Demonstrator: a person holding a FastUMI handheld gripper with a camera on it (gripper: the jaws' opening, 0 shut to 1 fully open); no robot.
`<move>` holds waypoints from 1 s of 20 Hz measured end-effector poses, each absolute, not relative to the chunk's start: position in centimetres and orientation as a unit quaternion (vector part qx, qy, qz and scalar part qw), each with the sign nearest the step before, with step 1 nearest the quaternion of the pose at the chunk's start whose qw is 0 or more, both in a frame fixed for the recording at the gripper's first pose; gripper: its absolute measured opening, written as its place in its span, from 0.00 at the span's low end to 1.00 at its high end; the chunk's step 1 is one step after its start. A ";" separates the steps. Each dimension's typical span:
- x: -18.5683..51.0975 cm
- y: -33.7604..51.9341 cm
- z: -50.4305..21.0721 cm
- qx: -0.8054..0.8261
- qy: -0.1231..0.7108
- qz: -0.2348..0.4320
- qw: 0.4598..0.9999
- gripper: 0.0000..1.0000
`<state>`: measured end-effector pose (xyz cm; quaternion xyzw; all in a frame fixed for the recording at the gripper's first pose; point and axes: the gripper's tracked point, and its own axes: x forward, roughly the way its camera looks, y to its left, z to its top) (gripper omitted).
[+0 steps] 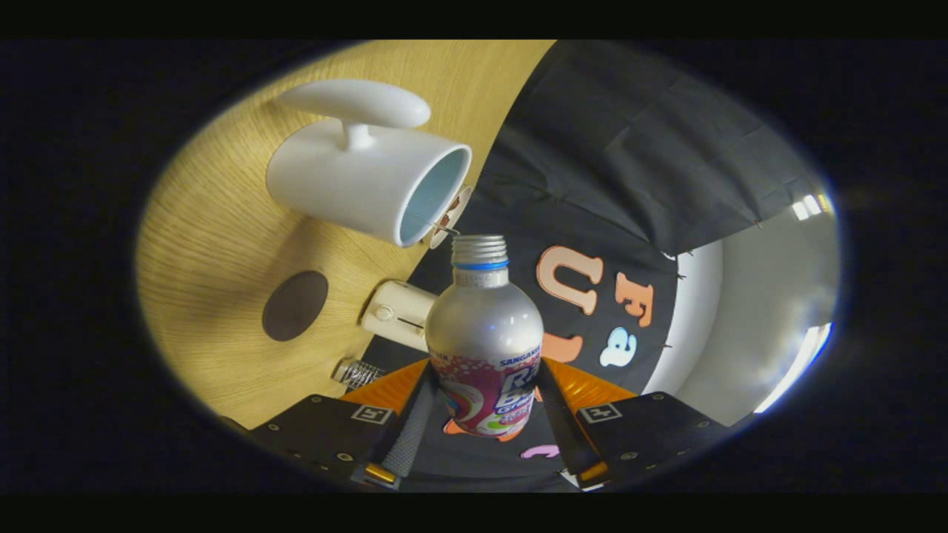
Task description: Take the bottle from table, then pour the juice into the cup, finally place the bottle on the coaster
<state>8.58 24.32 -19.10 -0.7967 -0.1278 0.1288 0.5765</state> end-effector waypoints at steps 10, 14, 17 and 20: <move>8.1 24.7 -19.5 -0.790 -0.118 0.142 0.585 0.76; 8.0 25.0 -20.3 -0.766 -0.094 0.158 0.615 0.76; 8.0 24.9 -20.6 -0.753 -0.084 0.165 0.632 0.76; 8.3 24.4 -21.9 -0.708 -0.051 0.187 0.680 0.77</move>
